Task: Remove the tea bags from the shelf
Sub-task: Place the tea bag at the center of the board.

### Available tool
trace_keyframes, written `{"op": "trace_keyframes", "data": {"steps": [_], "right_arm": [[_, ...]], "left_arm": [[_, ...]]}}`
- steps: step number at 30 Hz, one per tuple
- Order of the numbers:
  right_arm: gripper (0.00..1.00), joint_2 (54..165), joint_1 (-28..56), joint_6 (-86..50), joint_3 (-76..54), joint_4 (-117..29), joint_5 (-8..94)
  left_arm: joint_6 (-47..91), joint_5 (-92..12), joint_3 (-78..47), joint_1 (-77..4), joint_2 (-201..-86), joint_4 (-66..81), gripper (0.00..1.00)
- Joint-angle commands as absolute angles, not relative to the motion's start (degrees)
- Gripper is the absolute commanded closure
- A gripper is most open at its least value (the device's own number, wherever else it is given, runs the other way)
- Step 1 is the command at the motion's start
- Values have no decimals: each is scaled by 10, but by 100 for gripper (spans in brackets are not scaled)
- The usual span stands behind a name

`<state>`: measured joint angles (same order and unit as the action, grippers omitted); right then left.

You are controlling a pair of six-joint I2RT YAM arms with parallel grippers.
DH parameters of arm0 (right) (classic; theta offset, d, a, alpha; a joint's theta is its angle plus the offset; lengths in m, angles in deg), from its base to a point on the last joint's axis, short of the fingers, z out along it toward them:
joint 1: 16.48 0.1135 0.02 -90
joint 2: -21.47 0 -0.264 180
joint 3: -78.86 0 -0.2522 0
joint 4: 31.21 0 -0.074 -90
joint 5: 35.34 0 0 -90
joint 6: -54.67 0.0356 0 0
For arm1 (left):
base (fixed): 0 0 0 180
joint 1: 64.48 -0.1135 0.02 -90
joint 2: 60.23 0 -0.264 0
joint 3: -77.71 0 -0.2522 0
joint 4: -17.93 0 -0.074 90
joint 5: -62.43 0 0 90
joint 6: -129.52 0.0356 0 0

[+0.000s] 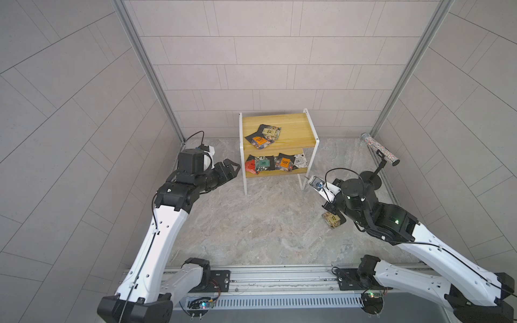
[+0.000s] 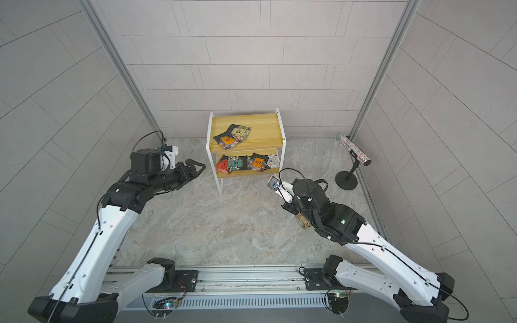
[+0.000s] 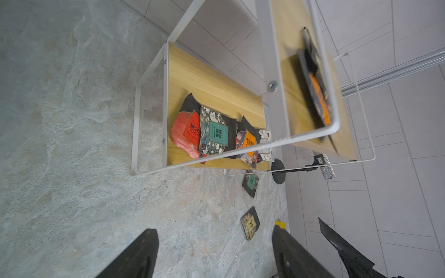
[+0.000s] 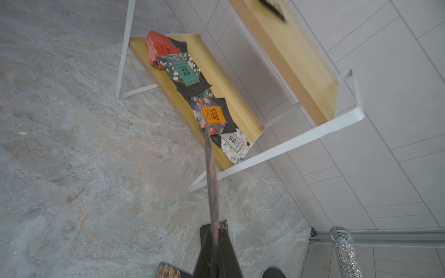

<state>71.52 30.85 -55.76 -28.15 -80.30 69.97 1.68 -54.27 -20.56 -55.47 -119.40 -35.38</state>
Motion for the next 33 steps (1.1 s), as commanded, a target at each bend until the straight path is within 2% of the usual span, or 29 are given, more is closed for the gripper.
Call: {"op": "trace_keyframes", "data": {"steps": [1,17,33], "right_arm": [[96,710,315,-512,-309,-836,725],[96,787,317,-441,-401,-809,729],[95,910,319,-424,-394,-820,729]], "left_arm": [[31,-525,-245,-558,-1174,-366,18],[17,-520,-372,-557,-1153,-342,19],[16,-524,-403,-557,-1159,-329,20]]}}
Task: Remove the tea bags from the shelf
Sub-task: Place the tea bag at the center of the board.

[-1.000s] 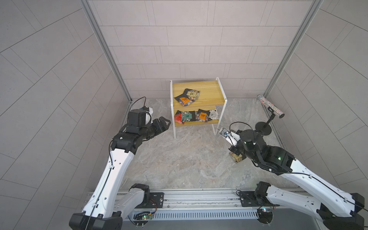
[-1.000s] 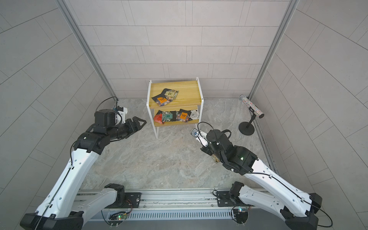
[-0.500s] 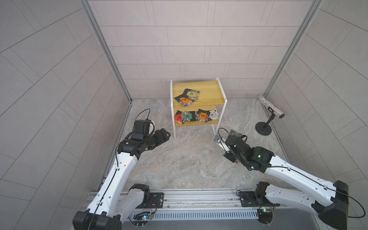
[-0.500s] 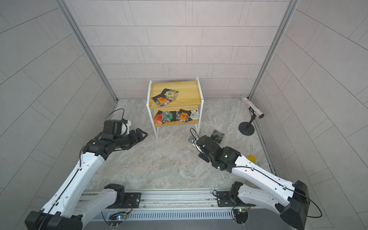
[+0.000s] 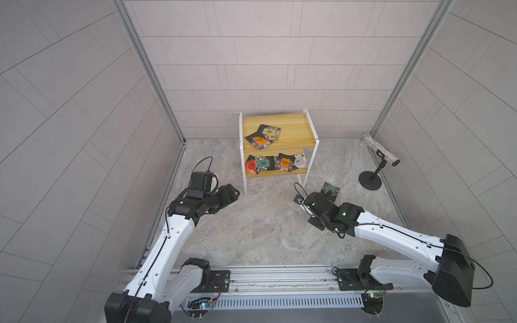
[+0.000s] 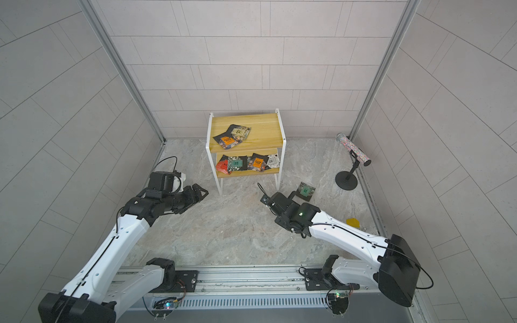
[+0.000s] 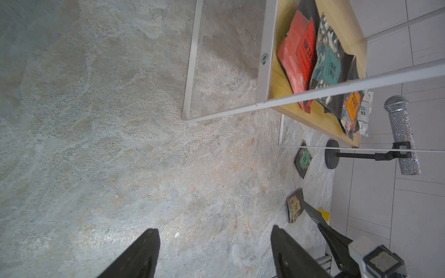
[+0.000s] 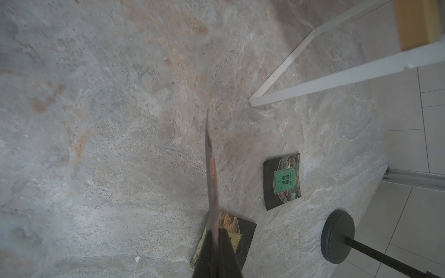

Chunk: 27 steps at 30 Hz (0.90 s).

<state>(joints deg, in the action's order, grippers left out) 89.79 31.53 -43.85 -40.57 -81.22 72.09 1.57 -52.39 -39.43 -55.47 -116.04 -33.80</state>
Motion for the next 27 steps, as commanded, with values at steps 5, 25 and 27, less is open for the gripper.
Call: {"op": "trace_keyframes", "data": {"steps": [5,25,27], "right_arm": [[95,946,323,-423,-394,-819,724],[76,1075,363,-410,-354,-870,661],[70,1076,367,-410,-349,-878,655]], "left_arm": [[17,-526,-405,-557,-1160,-328,20],[23,-529,-393,-557,-1176,-330,21],[25,-527,-390,-557,-1177,-334,21]]}}
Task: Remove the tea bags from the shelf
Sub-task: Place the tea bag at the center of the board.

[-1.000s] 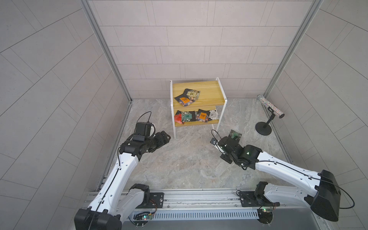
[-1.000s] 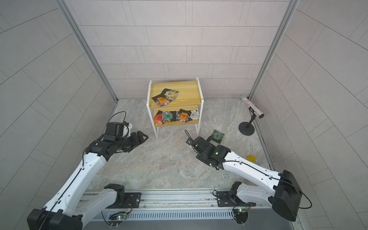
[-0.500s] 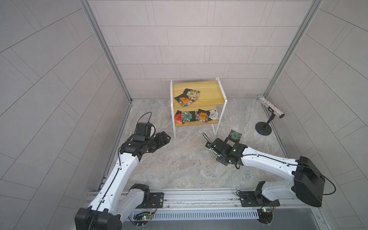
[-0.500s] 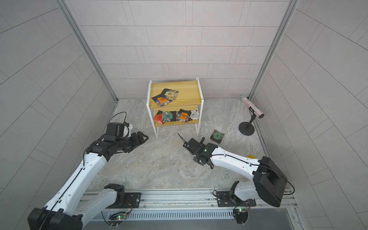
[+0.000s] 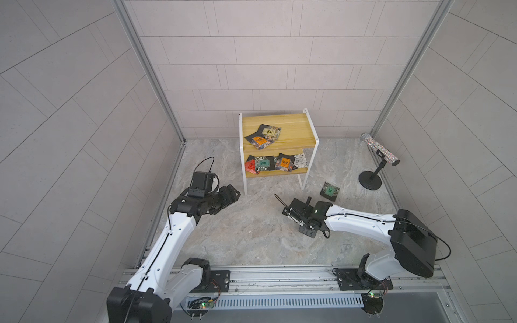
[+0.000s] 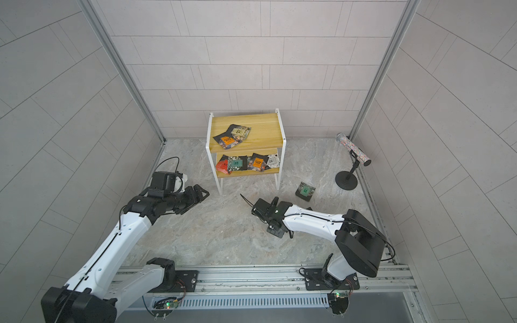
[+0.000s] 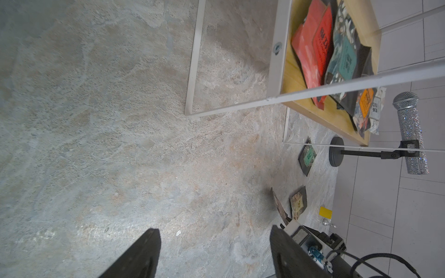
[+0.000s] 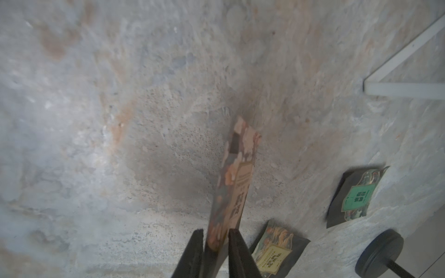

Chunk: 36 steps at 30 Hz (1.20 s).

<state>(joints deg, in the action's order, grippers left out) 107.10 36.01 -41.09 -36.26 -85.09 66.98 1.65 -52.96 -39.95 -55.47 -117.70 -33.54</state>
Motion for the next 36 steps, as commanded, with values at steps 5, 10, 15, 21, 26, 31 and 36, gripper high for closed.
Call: {"op": "trace_keyframes", "data": {"steps": [5,10,15,21,26,31,36], "right_arm": [[60,1069,372,-412,-335,-896,643],[58,1052,373,-408,-322,-919,625],[51,1024,374,-408,-319,-928,621],[46,1010,374,-408,-308,-941,604],[45,977,373,-390,-285,-945,596],[40,929,372,-382,-247,-936,595],[29,895,362,-411,-201,-913,591]], "left_arm": [[26,-524,-385,-558,-1179,-338,21],[26,-523,-379,-558,-1180,-339,21],[25,-521,-369,-558,-1181,-341,21],[21,-521,-362,-558,-1180,-341,21],[16,-520,-354,-557,-1171,-343,21],[15,-522,-326,-558,-1174,-358,21],[12,-527,-283,-557,-1180,-370,21]]}}
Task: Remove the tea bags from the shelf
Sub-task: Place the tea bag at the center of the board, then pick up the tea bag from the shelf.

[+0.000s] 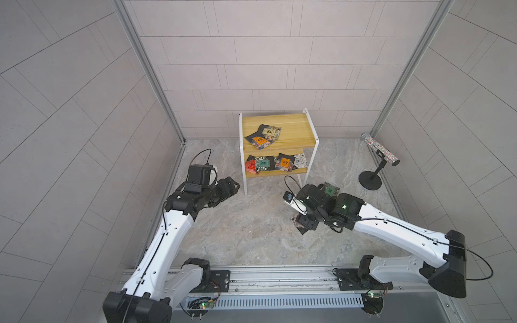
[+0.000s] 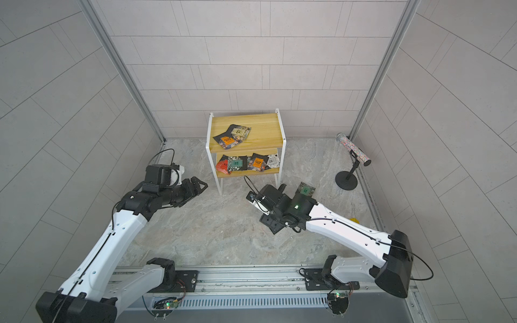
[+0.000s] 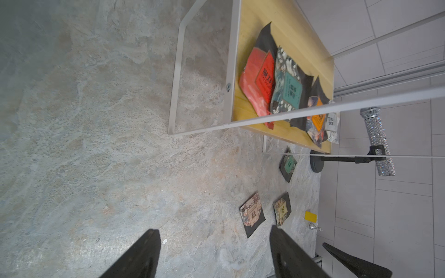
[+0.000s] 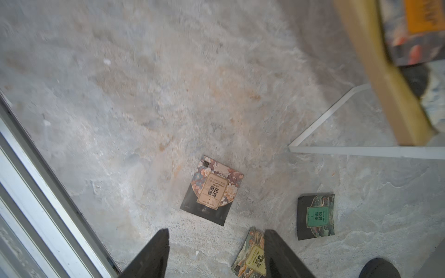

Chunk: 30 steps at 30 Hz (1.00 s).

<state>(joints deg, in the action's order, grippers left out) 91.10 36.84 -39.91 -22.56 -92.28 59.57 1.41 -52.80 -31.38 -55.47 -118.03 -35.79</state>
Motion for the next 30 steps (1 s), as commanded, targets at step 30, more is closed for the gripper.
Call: {"op": "trace_keyframes", "data": {"steps": [30], "right_arm": [[26,1047,261,-711,69,-712,416]], "left_arm": [[-38,-529,-48,-558,-1296,-351,27]]}}
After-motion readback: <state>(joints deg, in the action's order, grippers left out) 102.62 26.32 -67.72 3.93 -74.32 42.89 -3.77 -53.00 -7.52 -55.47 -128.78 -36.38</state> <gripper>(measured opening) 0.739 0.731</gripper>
